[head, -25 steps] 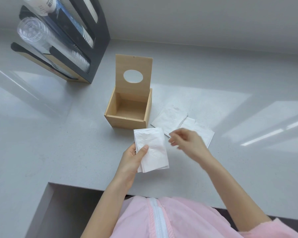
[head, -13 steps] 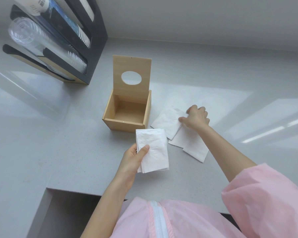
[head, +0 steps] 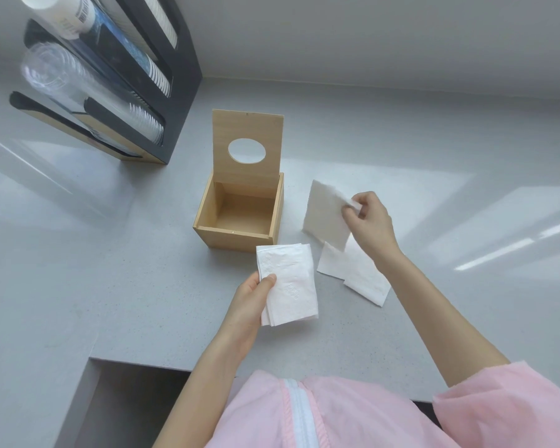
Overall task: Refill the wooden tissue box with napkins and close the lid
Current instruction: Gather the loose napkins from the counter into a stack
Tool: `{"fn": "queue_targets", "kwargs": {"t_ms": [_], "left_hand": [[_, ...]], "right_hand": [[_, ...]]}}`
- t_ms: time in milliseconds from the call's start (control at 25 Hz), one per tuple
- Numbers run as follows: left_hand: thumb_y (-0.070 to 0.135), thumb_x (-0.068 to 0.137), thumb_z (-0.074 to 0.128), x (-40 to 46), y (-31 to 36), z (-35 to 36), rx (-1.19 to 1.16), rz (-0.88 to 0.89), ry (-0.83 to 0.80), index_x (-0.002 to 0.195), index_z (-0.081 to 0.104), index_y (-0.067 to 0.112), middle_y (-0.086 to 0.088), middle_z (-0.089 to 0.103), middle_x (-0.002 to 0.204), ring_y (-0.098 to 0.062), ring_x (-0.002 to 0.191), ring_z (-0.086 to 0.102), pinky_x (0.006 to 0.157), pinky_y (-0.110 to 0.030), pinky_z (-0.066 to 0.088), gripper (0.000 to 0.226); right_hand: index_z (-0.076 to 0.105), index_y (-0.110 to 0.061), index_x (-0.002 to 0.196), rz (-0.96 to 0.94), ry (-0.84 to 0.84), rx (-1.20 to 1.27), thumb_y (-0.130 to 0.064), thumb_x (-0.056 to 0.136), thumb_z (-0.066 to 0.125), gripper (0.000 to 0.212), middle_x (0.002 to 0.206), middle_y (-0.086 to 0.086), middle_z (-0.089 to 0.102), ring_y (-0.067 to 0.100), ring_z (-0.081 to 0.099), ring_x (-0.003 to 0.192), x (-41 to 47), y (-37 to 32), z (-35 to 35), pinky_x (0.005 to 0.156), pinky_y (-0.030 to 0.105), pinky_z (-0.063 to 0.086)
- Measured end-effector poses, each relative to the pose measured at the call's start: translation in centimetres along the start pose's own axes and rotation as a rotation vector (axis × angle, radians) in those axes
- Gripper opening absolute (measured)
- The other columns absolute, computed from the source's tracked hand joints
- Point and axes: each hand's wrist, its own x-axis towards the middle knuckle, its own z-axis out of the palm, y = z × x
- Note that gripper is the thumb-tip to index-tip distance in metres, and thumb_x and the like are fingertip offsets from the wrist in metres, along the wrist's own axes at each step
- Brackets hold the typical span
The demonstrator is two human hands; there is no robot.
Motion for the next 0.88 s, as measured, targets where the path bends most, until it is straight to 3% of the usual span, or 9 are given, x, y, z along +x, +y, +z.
{"fn": "queue_targets", "kwargs": {"t_ms": [200,320,520,680,880], "left_hand": [[0.019,0.098,0.037,0.0,-0.3,-0.1,-0.016,-0.009,-0.018,0.099,0.061,0.023,0.003,0.068,0.095,-0.013,0.085,0.064,0.069,-0.029,0.047,0.025],[0.022,0.098,0.037,-0.1,-0.5,-0.1,-0.031,-0.014,-0.043,0.111,0.061,0.018,-0.002,0.07,0.105,-0.019,0.094,0.064,0.073,-0.032,0.047,0.028],[0.034,0.091,0.044,-0.3,-0.6,0.1,0.002,0.014,-0.066,0.113,0.064,0.017,-0.005,0.07,0.112,-0.021,0.1,0.067,0.073,-0.031,0.052,0.034],[0.038,0.082,0.046,-0.4,-0.8,0.2,-0.034,-0.028,-0.041,0.112,0.065,0.015,-0.008,0.07,0.113,-0.025,0.105,0.065,0.085,-0.038,0.049,0.042],[0.035,0.096,0.032,-0.3,-0.7,0.6,-0.128,-0.095,-0.017,0.113,0.064,0.015,-0.007,0.07,0.112,-0.022,0.103,0.065,0.094,-0.042,0.047,0.041]], "right_hand": [[0.052,-0.015,0.114,0.055,-0.145,0.346,-0.014,0.093,0.05,0.021,0.089,-0.006,0.067,0.013,0.062,0.074,-4.6,-1.2,-2.6,0.06,0.022,0.047],[0.055,-0.016,0.108,0.074,-0.326,0.555,-0.011,0.093,0.052,0.016,0.082,-0.007,0.071,0.009,0.066,0.064,-6.6,-1.8,-2.5,0.052,0.02,0.053],[0.047,-0.02,0.113,0.118,-0.355,0.151,-0.011,0.088,0.056,0.028,0.107,0.003,0.065,0.018,0.061,0.091,-7.7,-0.1,2.0,0.074,0.027,0.047],[0.041,-0.016,0.122,0.081,-0.245,0.002,-0.016,0.087,0.057,0.038,0.106,0.001,0.058,0.018,0.056,0.09,-8.3,1.1,3.2,0.063,0.018,0.041],[0.039,-0.012,0.121,0.066,-0.156,-0.051,-0.016,0.087,0.057,0.039,0.102,0.001,0.056,0.019,0.055,0.088,-8.0,1.7,3.4,0.058,0.014,0.038]]}}
